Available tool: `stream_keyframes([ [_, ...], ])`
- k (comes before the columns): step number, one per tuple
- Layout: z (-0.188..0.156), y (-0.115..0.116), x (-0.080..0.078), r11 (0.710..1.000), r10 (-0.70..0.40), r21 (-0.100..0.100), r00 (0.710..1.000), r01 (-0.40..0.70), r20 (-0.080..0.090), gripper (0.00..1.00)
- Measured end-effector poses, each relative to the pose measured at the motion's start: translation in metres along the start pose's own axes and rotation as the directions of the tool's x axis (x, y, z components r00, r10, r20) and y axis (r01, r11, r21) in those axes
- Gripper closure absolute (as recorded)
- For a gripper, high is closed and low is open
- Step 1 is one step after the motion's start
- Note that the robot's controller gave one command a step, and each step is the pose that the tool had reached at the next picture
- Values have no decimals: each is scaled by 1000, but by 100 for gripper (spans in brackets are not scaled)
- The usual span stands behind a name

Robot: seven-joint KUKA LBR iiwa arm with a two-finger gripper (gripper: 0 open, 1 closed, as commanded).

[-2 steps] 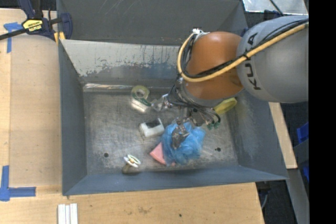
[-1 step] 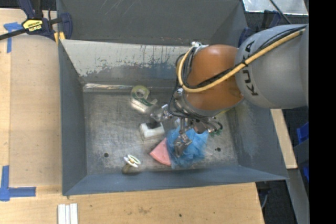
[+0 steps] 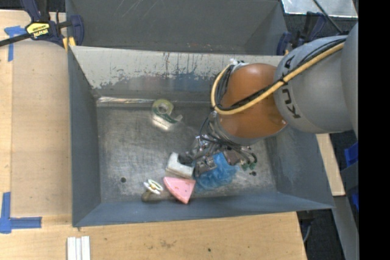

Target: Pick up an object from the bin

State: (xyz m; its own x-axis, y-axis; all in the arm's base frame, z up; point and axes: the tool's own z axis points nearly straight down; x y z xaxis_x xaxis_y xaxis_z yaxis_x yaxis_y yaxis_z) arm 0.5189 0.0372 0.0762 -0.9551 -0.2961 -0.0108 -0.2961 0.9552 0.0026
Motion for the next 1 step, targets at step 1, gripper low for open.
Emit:
stream_keyframes([
  [1,0,0,0,1000,0,0,1000,0,0,100],
])
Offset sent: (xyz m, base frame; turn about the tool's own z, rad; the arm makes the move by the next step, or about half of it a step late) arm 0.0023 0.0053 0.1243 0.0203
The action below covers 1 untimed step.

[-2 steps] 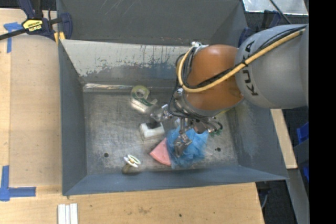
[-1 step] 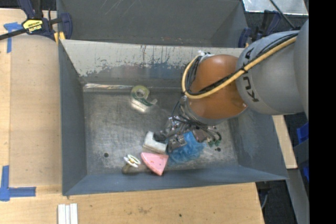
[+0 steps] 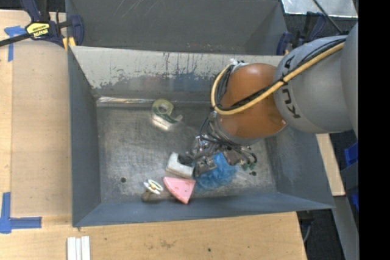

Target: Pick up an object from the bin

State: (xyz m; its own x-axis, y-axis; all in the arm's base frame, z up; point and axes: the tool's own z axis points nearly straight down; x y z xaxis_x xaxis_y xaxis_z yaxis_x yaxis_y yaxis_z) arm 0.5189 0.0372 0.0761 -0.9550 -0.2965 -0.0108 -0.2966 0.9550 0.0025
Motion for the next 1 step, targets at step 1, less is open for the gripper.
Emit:
stream_keyframes([
  [1,-32,1,3,1000,6,0,1000,-6,-15,100],
])
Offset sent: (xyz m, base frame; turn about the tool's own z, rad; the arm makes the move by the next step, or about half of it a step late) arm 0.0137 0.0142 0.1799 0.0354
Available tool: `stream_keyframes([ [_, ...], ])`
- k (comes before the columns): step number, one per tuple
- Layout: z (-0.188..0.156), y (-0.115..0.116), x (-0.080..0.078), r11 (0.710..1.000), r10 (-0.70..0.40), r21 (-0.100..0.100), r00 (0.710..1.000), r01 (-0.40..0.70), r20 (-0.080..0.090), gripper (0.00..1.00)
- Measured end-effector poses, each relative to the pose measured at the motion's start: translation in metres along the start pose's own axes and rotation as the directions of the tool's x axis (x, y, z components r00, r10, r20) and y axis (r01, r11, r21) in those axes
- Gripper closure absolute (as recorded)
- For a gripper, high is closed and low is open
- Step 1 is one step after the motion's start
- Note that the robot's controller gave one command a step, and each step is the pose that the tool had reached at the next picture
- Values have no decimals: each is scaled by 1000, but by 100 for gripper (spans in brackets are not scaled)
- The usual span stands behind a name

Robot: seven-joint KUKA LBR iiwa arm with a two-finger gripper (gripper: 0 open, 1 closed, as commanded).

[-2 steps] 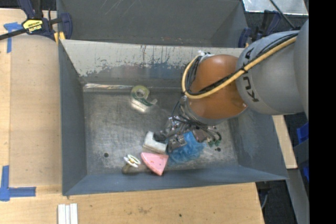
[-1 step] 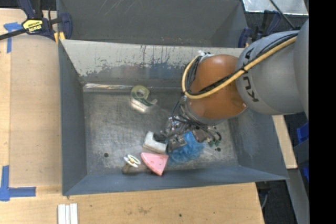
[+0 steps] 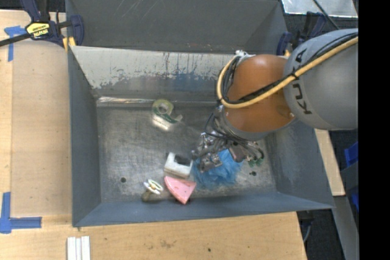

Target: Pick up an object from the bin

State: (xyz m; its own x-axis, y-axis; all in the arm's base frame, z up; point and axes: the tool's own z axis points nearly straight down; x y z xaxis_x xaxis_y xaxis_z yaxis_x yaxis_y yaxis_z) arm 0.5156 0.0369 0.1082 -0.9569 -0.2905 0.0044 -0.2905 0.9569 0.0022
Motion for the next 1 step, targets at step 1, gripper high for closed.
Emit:
stream_keyframes([
  [1,-61,2,-8,1000,12,2,1000,-12,3,100],
])
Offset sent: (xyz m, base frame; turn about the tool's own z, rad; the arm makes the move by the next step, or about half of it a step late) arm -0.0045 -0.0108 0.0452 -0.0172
